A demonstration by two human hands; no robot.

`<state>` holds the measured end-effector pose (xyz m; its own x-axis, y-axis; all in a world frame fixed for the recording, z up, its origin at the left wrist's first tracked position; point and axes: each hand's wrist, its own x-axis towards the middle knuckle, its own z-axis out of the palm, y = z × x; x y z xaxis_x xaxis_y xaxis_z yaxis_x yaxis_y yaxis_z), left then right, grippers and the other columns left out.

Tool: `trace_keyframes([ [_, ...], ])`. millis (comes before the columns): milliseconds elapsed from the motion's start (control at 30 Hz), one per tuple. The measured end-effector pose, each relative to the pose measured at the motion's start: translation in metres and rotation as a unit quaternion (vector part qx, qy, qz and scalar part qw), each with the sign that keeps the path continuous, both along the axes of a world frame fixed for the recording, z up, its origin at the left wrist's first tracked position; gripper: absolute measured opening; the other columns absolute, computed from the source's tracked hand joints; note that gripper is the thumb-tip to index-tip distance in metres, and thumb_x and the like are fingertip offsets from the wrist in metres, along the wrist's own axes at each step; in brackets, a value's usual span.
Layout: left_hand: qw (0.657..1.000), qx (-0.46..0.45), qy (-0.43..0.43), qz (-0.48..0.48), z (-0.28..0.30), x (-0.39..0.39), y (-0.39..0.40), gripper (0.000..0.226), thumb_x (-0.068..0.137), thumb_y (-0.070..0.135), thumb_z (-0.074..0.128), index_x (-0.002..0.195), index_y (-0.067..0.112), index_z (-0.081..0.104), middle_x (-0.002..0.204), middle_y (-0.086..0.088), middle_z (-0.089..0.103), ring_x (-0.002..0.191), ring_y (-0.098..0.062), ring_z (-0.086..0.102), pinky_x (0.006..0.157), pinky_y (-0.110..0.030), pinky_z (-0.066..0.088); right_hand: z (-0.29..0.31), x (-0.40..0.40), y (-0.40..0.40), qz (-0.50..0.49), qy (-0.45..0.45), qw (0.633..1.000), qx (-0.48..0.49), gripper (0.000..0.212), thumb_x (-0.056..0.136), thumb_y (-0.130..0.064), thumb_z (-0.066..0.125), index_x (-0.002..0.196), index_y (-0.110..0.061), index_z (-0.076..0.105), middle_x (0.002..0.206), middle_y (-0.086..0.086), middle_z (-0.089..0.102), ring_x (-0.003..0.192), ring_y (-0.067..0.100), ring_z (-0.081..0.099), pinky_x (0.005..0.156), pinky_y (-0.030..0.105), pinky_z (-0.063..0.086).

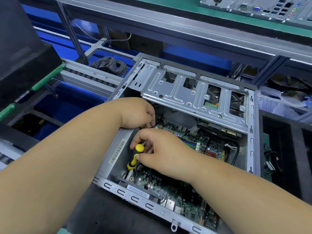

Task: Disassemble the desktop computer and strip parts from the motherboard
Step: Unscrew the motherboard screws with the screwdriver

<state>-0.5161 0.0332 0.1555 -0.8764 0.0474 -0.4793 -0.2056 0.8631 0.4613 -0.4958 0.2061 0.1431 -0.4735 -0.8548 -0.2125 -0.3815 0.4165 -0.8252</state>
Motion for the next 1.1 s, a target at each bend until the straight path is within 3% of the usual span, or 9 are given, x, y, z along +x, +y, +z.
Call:
trace_keyframes([
  [233, 1.000, -0.010, 0.003, -0.006, -0.004, -0.001, -0.002, 0.027, 0.087, 0.016, 0.048, 0.091, 0.032, 0.070, 0.085, 0.017, 0.070, 0.086, 0.000, 0.061, 0.079, -0.024, 0.048, -0.002, 0.001, 0.000, 0.015, 0.022, 0.999, 0.024, 0.023, 0.083, -0.018, 0.068, 0.100, -0.034, 0.064, 0.083, -0.012, 0.053, 0.073, 0.004, 0.056, 0.067, 0.026, 0.050],
  [567, 0.999, -0.033, 0.016, -0.032, -0.004, -0.002, -0.004, 0.020, 0.089, 0.028, 0.049, 0.090, 0.037, 0.067, 0.091, 0.014, 0.064, 0.088, -0.009, 0.059, 0.081, -0.033, 0.049, 0.012, -0.007, 0.005, -0.057, 0.007, 0.998, -0.017, 0.024, 0.081, -0.012, 0.069, 0.094, -0.032, 0.065, 0.079, -0.012, 0.054, 0.065, -0.001, 0.054, 0.059, 0.015, 0.045],
  [733, 0.998, -0.019, 0.052, -0.031, 0.001, 0.001, -0.003, 0.025, 0.088, 0.022, 0.052, 0.069, 0.038, 0.057, 0.081, 0.010, 0.063, 0.082, -0.012, 0.059, 0.078, -0.034, 0.050, 0.032, -0.014, 0.014, -0.125, -0.031, 0.989, -0.075, 0.024, 0.083, -0.010, 0.070, 0.093, -0.032, 0.067, 0.076, 0.002, 0.064, 0.063, 0.010, 0.055, 0.066, 0.034, 0.050],
  [867, 0.987, 0.134, 0.081, 0.021, 0.008, 0.007, -0.002, 0.033, 0.092, 0.005, 0.049, 0.081, 0.030, 0.067, 0.076, 0.010, 0.069, 0.076, -0.006, 0.062, 0.075, -0.023, 0.050, 0.061, -0.020, 0.029, -0.167, -0.044, 0.974, -0.144, 0.018, 0.081, -0.013, 0.070, 0.092, -0.026, 0.068, 0.087, 0.015, 0.068, 0.079, 0.038, 0.063, 0.066, 0.047, 0.051],
  [933, 0.971, 0.216, 0.093, 0.049, 0.015, 0.012, -0.001, 0.035, 0.093, -0.003, 0.046, 0.089, 0.021, 0.071, 0.080, 0.005, 0.071, 0.076, -0.007, 0.062, 0.081, -0.025, 0.050, 0.078, -0.021, 0.040, -0.193, -0.039, 0.963, -0.182, 0.017, 0.076, -0.017, 0.067, 0.091, -0.026, 0.068, 0.089, 0.013, 0.069, 0.086, 0.042, 0.063, 0.066, 0.046, 0.049],
  [1000, 0.950, 0.288, 0.100, 0.061, 0.023, 0.018, 0.002, 0.035, 0.096, -0.002, 0.042, 0.092, 0.017, 0.071, 0.084, 0.001, 0.072, 0.079, -0.014, 0.062, 0.084, -0.030, 0.051, 0.095, -0.021, 0.054, -0.218, -0.030, 0.948, -0.228, 0.018, 0.079, -0.009, 0.067, 0.092, -0.022, 0.069, 0.088, 0.012, 0.069, 0.080, 0.038, 0.064, 0.070, 0.048, 0.051],
  [1100, 0.929, 0.358, 0.087, 0.044, 0.032, 0.029, 0.010, 0.031, 0.103, 0.017, 0.040, 0.099, 0.015, 0.071, 0.095, -0.004, 0.074, 0.084, -0.019, 0.063, 0.082, -0.031, 0.050, 0.114, -0.020, 0.078, -0.251, -0.005, 0.926, -0.283, 0.018, 0.078, -0.009, 0.066, 0.090, -0.020, 0.070, 0.087, 0.006, 0.066, 0.073, 0.013, 0.064, 0.066, 0.019, 0.050],
])
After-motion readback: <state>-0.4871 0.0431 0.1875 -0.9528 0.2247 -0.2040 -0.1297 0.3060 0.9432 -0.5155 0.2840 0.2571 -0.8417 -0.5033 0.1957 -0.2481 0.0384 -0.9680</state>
